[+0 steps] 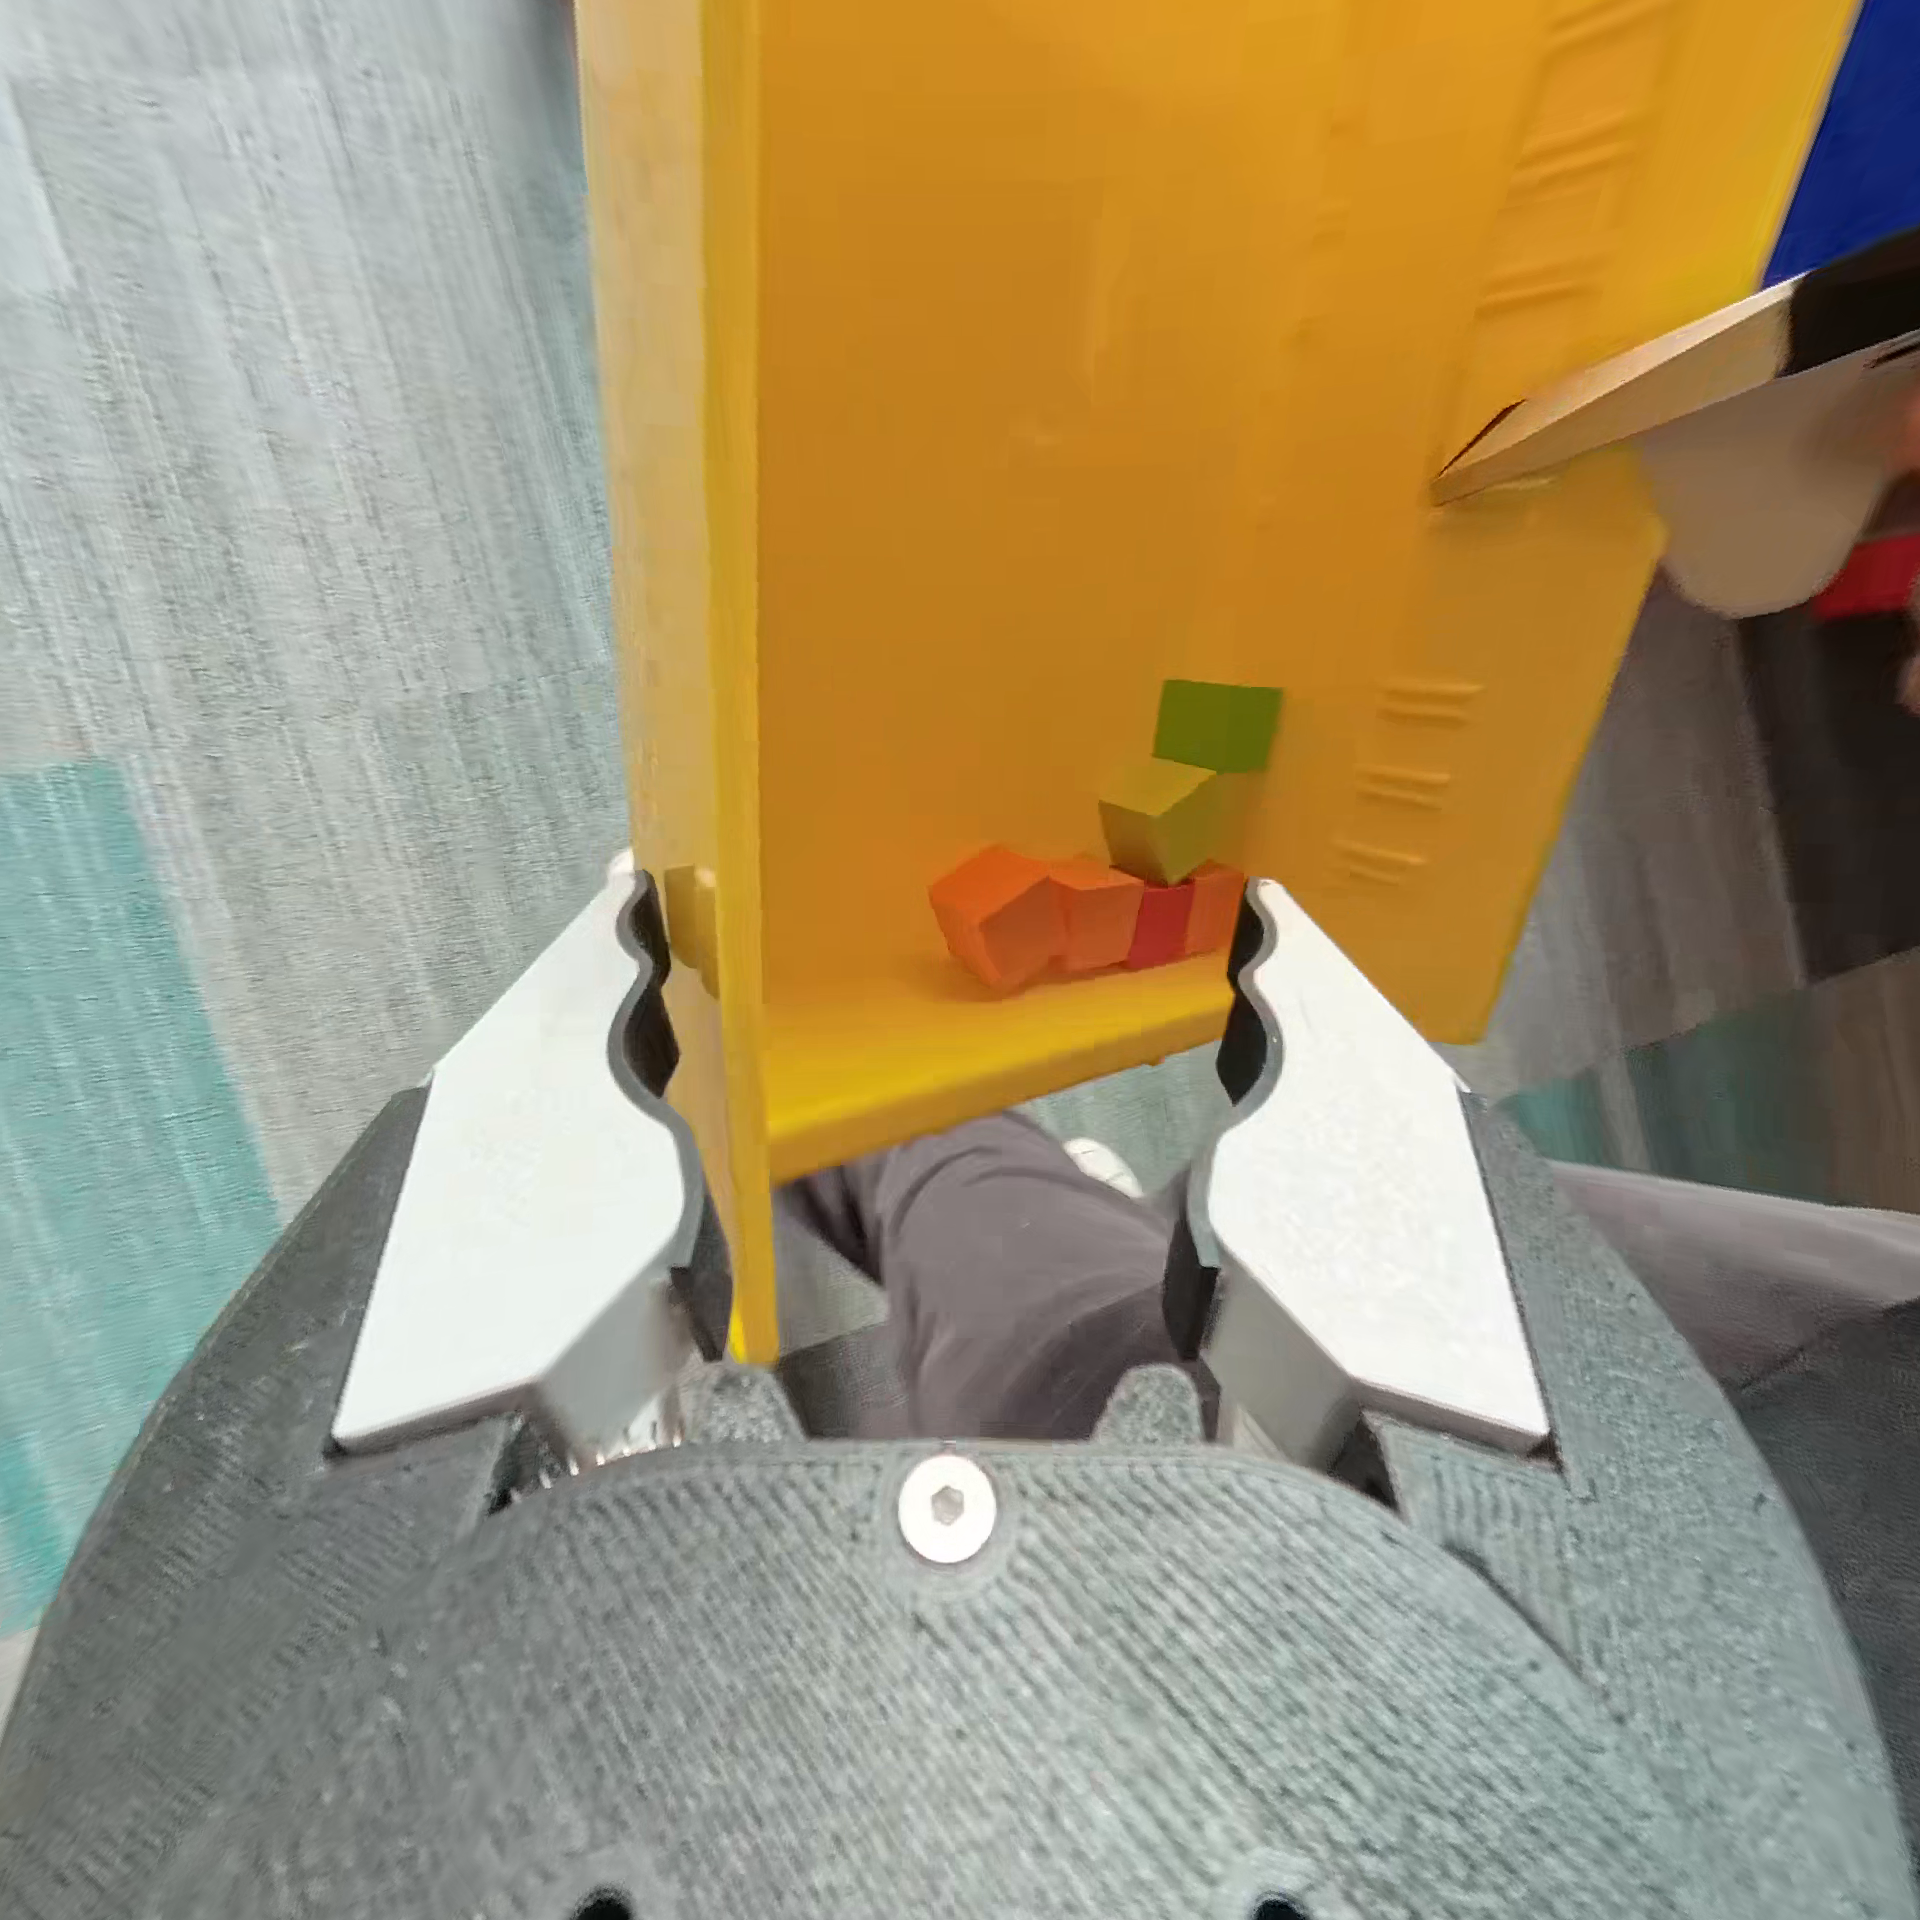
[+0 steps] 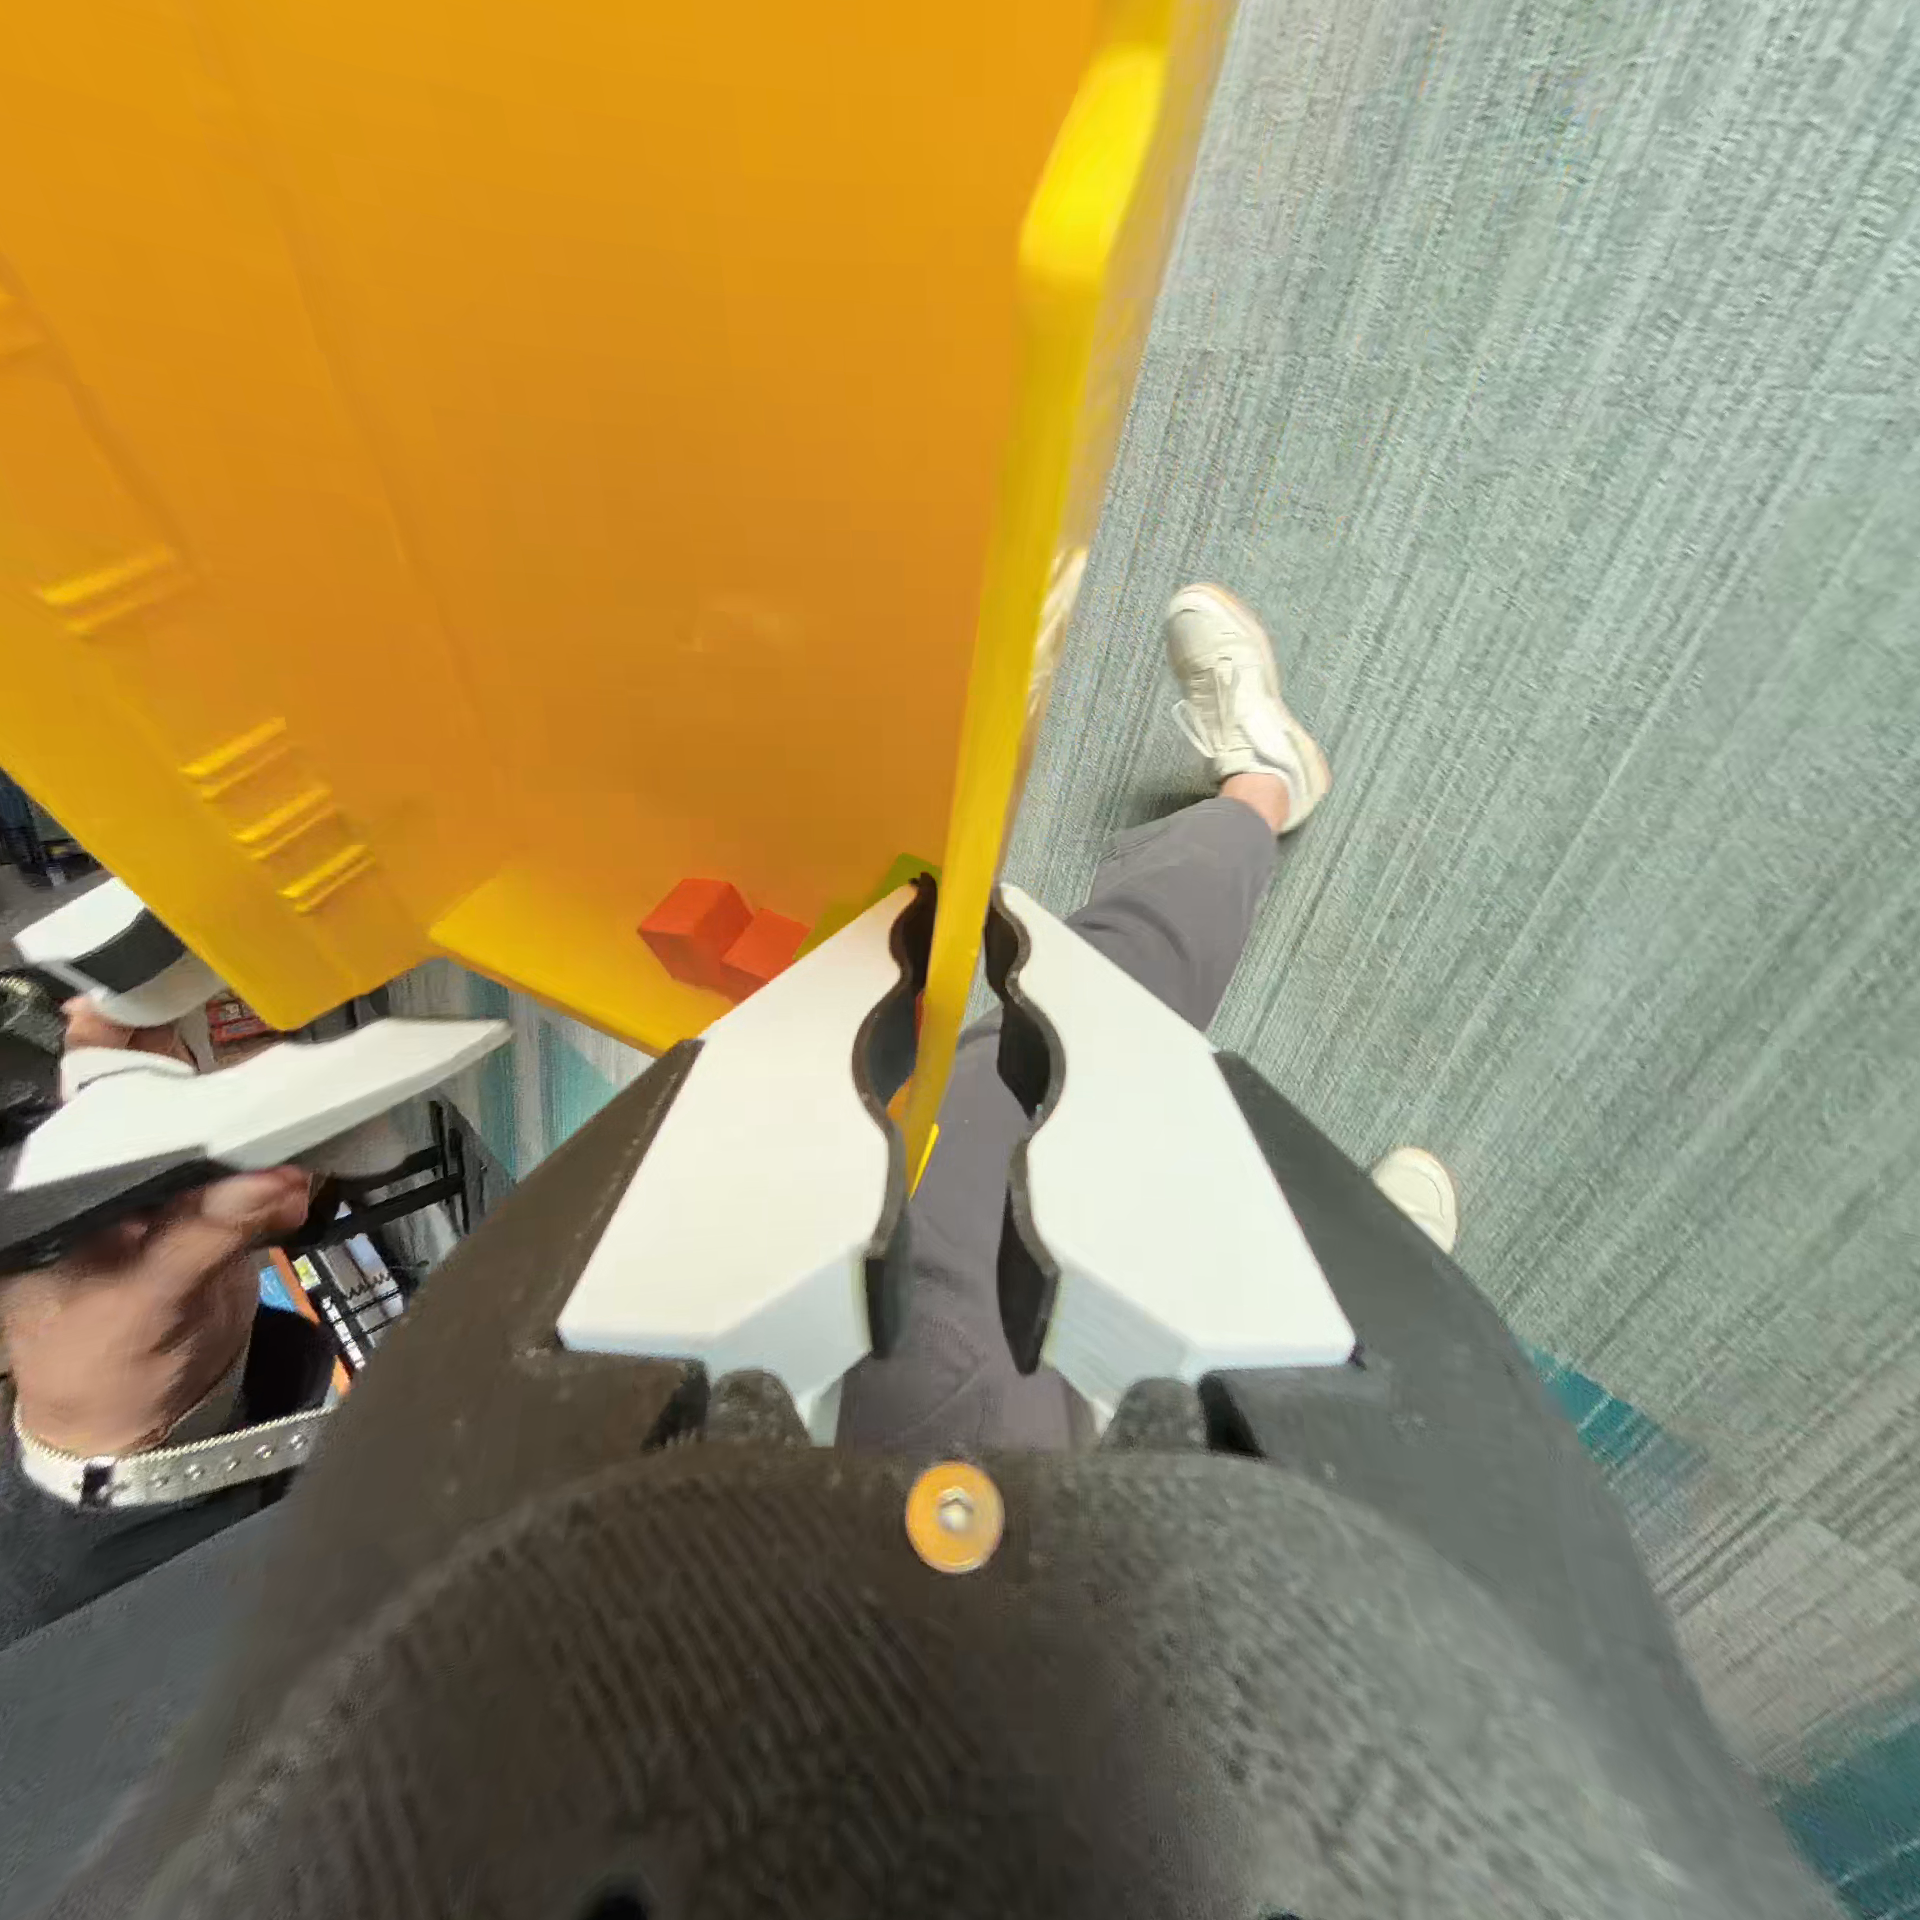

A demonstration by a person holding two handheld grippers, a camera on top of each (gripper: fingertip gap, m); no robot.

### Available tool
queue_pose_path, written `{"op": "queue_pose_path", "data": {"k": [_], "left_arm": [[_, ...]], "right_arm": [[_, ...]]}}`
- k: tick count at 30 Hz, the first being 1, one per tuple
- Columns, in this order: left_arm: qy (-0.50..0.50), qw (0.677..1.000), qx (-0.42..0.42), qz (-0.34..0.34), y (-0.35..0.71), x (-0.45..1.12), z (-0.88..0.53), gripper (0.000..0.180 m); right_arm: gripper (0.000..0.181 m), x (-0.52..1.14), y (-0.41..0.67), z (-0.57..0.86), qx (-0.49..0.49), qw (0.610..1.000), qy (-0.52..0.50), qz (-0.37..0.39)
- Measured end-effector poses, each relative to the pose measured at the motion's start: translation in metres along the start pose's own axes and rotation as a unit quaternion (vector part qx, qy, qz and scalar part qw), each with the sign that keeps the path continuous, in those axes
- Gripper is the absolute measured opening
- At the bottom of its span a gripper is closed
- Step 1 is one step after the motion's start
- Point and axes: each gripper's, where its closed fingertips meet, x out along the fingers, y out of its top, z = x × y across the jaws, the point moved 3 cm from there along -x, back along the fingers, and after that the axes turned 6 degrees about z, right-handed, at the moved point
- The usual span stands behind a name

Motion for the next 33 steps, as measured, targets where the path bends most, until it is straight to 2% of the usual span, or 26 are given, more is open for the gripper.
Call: {"op": "queue_pose_path", "data": {"k": [2, 3, 4, 5, 8, 10, 12, 15, 18, 21, 23, 25, 27, 28, 30, 31, 33], "left_arm": [[0.052, 0.997, 0.027, -0.052, 0.039, 0.039, -0.073, 0.088], [0.059, 0.996, 0.036, -0.053, 0.064, 0.056, -0.106, 0.084], [0.061, 0.995, 0.042, -0.061, 0.089, 0.071, -0.137, 0.072], [0.057, 0.993, 0.045, -0.088, 0.114, 0.084, -0.166, 0.049], [0.068, 0.976, 0.092, -0.185, 0.189, 0.117, -0.254, 0.017], [0.084, 0.965, 0.126, -0.216, 0.243, 0.141, -0.308, 0.011], [0.077, 0.968, 0.097, -0.221, 0.302, 0.167, -0.359, 0.001], [0.064, 0.975, 0.027, -0.21, 0.386, 0.218, -0.451, 0.005], [0.033, 0.979, -0.083, -0.185, 0.459, 0.279, -0.534, 0.007], [-0.012, 0.955, -0.209, -0.21, 0.517, 0.343, -0.586, 0.008], [-0.05, 0.938, -0.283, -0.195, 0.568, 0.382, -0.608, 0.009], [-0.074, 0.926, -0.325, -0.179, 0.626, 0.413, -0.628, 0.009], [-0.075, 0.924, -0.339, -0.163, 0.691, 0.442, -0.647, 0.009], [-0.08, 0.924, -0.341, -0.151, 0.723, 0.458, -0.658, 0.008], [-0.089, 0.928, -0.334, -0.136, 0.788, 0.498, -0.683, 0.008], [-0.092, 0.931, -0.329, -0.132, 0.82, 0.523, -0.698, 0.007], [-0.089, 0.939, -0.306, -0.129, 0.886, 0.579, -0.73, 0.007]], "right_arm": [[0.008, 0.048, 0.058, -0.018, -0.01, 1.0, 0.011, -0.015], [0.008, 0.07, 0.089, -0.026, -0.022, 0.999, 0.006, -0.024], [0.007, 0.091, 0.12, -0.034, -0.035, 0.999, -0.002, -0.037], [0.009, 0.109, 0.152, -0.043, -0.05, 0.997, -0.005, -0.05], [0.014, 0.157, 0.251, -0.077, -0.076, 0.995, 0.006, -0.067], [0.02, 0.185, 0.319, -0.101, -0.075, 0.995, 0.021, -0.068], [0.024, 0.215, 0.388, -0.119, -0.093, 0.993, 0.038, -0.067], [0.044, 0.269, 0.503, -0.151, -0.061, 0.985, 0.159, -0.03], [0.042, 0.326, 0.633, -0.168, -0.036, 0.959, 0.279, 0.012], [0.05, 0.368, 0.762, -0.167, -0.01, 0.939, 0.343, 0.011], [0.047, 0.375, 0.858, -0.167, 0.003, 0.929, 0.37, 0.022], [0.043, 0.376, 0.951, -0.162, -0.019, 0.937, 0.345, 0.042], [0.046, 0.381, 1.033, -0.155, -0.07, 0.954, 0.287, 0.055], [0.05, 0.386, 1.071, -0.153, -0.099, 0.958, 0.262, 0.058], [0.075, 0.401, 1.138, -0.153, -0.159, 0.952, 0.251, 0.075], [0.081, 0.413, 1.171, -0.152, -0.188, 0.946, 0.248, 0.09], [0.082, 0.443, 1.236, -0.144, -0.237, 0.934, 0.229, 0.136]]}}
